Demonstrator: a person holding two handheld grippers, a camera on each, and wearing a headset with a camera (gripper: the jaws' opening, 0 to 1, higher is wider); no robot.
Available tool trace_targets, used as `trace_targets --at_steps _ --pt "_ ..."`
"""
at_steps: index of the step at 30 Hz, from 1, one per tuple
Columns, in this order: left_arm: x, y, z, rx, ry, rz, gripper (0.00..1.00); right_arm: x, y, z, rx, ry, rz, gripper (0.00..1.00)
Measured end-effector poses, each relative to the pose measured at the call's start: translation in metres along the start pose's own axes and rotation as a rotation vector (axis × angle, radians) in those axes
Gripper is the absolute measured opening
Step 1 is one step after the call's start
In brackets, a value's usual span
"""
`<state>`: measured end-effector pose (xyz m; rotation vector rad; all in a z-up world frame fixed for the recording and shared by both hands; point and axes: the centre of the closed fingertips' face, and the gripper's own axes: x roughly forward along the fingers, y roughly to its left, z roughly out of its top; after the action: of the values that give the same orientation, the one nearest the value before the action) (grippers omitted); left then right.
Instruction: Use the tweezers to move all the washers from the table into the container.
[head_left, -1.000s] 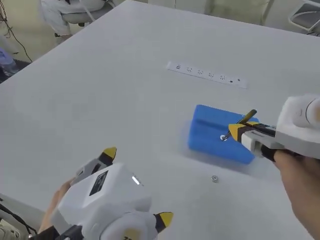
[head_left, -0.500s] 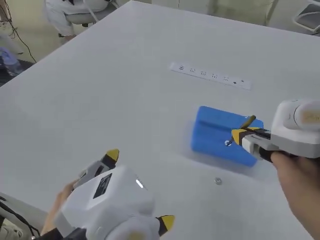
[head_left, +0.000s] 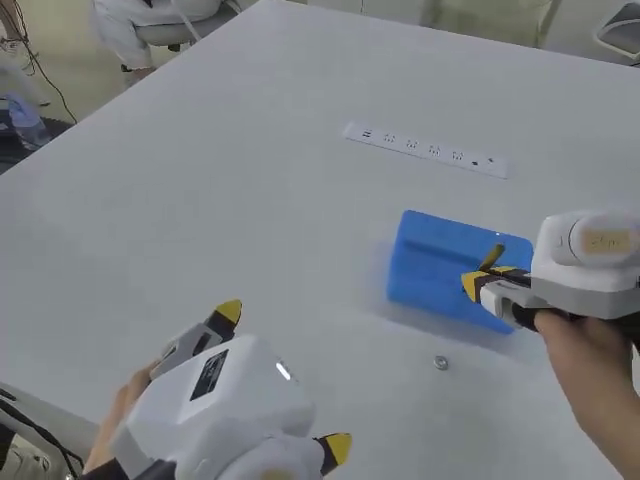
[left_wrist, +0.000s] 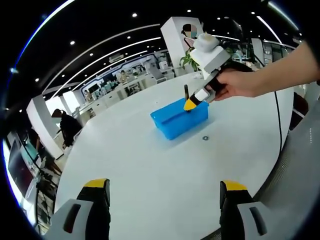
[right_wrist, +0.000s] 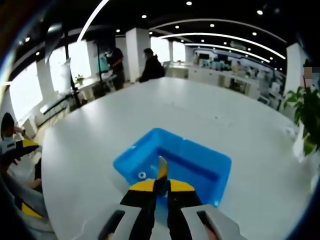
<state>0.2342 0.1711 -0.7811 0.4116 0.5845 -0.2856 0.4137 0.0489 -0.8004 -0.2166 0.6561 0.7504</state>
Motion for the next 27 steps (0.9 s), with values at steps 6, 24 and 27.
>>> trace_targets --at_steps 6,24,27 --pt "0.0 0.001 -0.001 0.0 0.002 0.003 0.92 0.003 0.0 -0.005 0.001 0.013 0.001 0.05" --pt "0.0 0.001 -0.002 0.006 0.005 0.003 0.92 -0.011 -0.002 0.01 0.017 -0.045 -0.005 0.05" --pt "0.0 0.0 -0.002 0.006 0.005 0.001 0.92 -0.016 0.0 0.013 0.023 -0.071 -0.001 0.05"
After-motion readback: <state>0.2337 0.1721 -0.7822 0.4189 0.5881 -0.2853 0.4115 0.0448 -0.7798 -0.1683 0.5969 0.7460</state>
